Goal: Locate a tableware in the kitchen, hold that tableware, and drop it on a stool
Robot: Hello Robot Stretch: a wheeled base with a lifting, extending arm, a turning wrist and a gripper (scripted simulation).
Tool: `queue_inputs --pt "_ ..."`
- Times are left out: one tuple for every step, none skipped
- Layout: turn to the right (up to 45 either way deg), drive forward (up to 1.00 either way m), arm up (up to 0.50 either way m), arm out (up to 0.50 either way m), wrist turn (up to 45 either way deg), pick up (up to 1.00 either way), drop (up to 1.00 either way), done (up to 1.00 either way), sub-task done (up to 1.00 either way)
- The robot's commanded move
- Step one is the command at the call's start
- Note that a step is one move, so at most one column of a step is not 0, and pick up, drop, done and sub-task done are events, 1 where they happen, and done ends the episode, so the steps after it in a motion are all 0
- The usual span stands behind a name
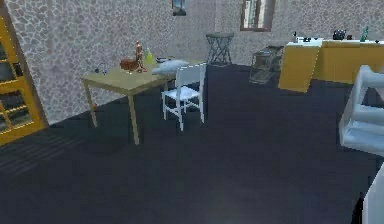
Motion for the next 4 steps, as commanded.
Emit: queue_inputs --pt "0.0 1.00 0.00 0.00 0.0 0.00 0.00 0.00 0.00" --pt "0.0 0.90 0.00 0.00 0.0 0.00 0.00 0.00 0.00" --pt "-45.0 0.00 0.00 0.00 0.0 0.00 0.00 0.00 0.00" --pt "-45.0 0.00 0.00 0.00 0.0 0.00 0.00 0.00 0.00"
